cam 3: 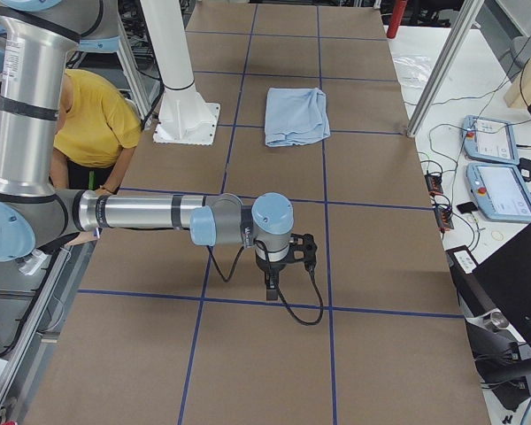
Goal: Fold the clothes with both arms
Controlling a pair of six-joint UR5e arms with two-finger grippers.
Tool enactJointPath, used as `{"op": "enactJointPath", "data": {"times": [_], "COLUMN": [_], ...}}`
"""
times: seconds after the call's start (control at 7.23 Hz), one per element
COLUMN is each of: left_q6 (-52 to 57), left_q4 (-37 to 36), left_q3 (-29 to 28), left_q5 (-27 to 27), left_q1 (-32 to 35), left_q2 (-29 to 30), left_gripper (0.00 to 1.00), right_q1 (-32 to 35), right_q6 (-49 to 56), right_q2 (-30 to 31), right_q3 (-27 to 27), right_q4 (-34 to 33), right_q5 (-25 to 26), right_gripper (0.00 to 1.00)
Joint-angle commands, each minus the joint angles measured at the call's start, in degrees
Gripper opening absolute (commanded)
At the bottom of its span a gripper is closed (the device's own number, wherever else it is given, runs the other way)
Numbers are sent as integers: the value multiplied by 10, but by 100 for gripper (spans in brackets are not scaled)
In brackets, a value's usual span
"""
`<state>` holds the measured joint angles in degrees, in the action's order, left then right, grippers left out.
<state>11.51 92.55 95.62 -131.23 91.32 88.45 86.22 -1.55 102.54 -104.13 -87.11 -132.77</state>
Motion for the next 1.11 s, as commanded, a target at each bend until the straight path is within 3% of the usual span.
{"op": "enactJointPath", "data": {"times": [0.0, 0.97], "left_q6": [-1, -2], "left_q4": [-1, -1], "left_q3": [1, -5], "left_q5": [0, 0], "left_q1": [0, 0], "left_q2": [0, 0], "left_gripper": [100, 100], "right_q1": [0, 0], "right_q6": [1, 0], "right_q2": [-2, -5], "right_q3": [0, 1], "right_q4": [0, 0], "right_q5": [0, 0], "right_gripper": [100, 100]}}
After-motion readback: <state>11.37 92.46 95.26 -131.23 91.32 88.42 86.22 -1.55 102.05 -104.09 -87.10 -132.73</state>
